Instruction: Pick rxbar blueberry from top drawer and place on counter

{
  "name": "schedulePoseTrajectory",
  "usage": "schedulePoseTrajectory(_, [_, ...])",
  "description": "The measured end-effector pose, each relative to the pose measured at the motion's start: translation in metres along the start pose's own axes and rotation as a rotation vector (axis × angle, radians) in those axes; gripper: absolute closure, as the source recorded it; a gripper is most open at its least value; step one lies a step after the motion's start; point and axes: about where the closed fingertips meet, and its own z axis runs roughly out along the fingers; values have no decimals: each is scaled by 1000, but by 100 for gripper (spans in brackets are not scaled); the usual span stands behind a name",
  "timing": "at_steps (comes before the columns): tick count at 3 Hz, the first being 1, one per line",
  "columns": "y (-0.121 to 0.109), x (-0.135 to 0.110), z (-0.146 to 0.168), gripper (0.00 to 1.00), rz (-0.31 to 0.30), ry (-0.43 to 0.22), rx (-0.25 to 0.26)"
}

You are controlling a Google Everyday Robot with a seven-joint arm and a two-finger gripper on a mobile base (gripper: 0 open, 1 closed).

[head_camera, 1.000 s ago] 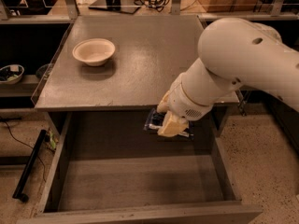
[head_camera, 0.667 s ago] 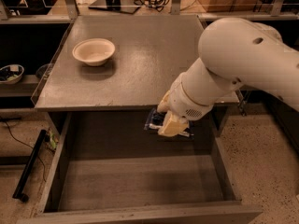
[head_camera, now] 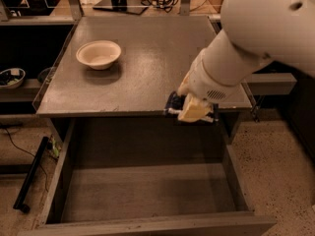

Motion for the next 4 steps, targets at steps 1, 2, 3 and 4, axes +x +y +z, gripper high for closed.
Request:
schedulePoseTrajectory(1, [-25,-10,-15,100,-38,21,30])
schedulePoseTrajectory(2, [-54,-26,-9,100,-79,2,4])
schedulePoseTrajectory(3, [-86,-51,27,100,-125,-37,-70])
schedulePoseTrajectory(4, [-99,-65,50,100,-150,-59,-113])
